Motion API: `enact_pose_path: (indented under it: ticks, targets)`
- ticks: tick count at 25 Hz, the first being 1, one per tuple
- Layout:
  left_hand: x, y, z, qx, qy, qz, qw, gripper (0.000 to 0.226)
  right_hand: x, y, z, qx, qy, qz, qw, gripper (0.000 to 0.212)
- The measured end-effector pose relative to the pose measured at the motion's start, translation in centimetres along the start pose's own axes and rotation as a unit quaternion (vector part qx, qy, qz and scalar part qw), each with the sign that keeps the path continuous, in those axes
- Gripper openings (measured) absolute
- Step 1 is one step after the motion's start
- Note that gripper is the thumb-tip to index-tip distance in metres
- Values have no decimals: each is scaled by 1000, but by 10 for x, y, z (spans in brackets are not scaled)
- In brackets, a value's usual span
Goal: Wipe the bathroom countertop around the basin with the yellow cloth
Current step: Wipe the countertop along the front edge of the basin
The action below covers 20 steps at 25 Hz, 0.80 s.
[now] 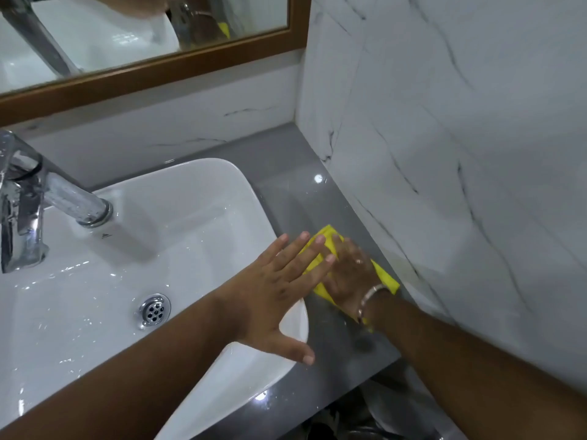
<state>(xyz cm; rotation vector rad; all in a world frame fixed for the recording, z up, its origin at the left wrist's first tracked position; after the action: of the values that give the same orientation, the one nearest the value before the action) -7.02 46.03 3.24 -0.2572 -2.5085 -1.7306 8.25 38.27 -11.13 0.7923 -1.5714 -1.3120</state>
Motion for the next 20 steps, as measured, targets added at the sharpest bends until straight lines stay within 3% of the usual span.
enact_pose_path:
  ticks: [3, 5, 8, 10, 13, 15, 17, 20]
  targets:
    - [0, -1, 0, -9, 8, 6, 1000, 125, -84, 14, -3, -18, -64, 42, 997, 71]
    - [1, 1, -1, -2, 5, 4, 1000, 123, -91, 11, 18, 6, 10, 34, 999, 69]
    - [0, 1, -1, 12, 8, 2, 1000, 124, -28, -18, 35, 23, 149, -4, 989, 63]
    - [-2, 1, -1, 10, 10, 1, 1000, 127, -11, -22, 11, 20, 95, -15, 995, 64]
    - [-1, 1, 1, 1, 14, 4, 1000, 129, -66, 17, -9, -27, -69, -5, 997, 67]
    - [-1, 0, 1, -5, 19, 6, 1000, 129, -98, 33, 9, -92, -86, 50, 991, 67]
    - [0, 0, -1, -4, 21, 14, 1000, 128, -75, 32, 31, -117, -14, 57, 991, 66]
    - [3, 1, -2, -2, 25, 8, 1000, 128, 40, 6, 45, 15, 190, -1, 982, 63]
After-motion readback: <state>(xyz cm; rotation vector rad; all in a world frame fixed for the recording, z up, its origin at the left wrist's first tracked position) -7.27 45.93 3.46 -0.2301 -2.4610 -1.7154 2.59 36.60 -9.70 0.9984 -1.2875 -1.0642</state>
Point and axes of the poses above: each hand's wrist, its own x-axis away from the middle knuckle, its own y-axis out of the back of the hand, z = x × y, the point moved 6 cm from there along -x, towards the middle knuckle, and after that the axes turned 8 degrees about x, right-handed, at the moved point
